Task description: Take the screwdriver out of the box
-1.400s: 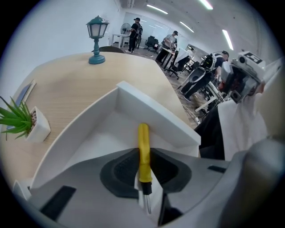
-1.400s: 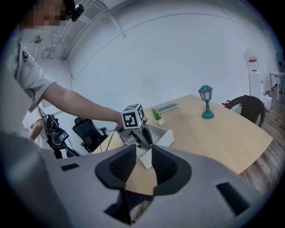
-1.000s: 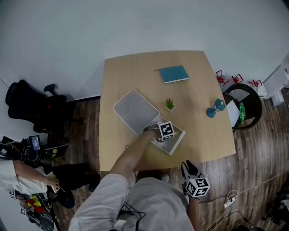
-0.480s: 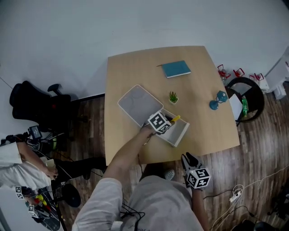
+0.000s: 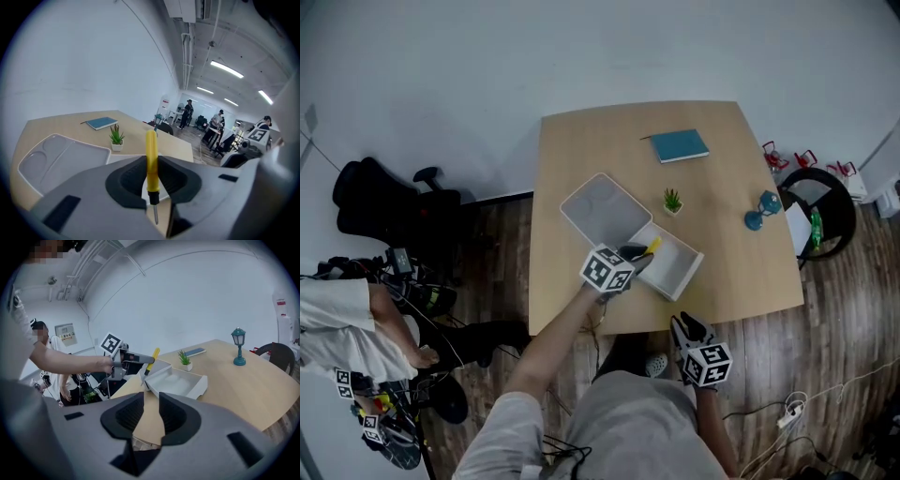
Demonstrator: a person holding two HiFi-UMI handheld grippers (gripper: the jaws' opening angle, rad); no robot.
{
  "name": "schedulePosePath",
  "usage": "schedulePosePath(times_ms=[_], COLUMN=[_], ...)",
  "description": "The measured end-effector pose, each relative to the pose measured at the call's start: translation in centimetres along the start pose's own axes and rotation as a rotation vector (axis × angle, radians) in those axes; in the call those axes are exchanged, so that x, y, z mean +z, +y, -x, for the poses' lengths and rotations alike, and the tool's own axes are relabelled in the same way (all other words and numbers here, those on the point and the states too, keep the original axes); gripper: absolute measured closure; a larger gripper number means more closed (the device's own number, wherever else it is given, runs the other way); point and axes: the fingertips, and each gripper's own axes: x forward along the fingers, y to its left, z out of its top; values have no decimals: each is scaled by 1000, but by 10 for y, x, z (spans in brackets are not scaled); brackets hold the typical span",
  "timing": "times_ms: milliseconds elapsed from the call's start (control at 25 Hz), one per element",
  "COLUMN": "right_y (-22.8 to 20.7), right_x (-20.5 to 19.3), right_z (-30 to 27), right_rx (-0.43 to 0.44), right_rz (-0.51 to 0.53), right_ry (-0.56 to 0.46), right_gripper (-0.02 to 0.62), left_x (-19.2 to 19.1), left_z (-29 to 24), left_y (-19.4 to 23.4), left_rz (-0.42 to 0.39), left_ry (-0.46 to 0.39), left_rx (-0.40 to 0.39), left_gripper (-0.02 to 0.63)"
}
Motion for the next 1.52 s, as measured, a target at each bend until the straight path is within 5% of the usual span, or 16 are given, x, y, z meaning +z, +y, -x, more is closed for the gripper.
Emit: schedulePosePath(times_ms=[720,1080,1520], right_y=[23,13,21], right_x=[44,44,41], right_z=[-31,-25,-17], right_rx=[44,-10,4], right_rz=[134,57,68], right_ry=[-53,-108,-115], right_gripper=[492,495,497], left_x=[-7,-16,-20], left_z=[100,120,118], left_y=[-21,-35,-51], left_rz=[211,221,266], left_ry=[-363,-410,-464], left_rx=[162,262,249], left_gripper=[535,535,537])
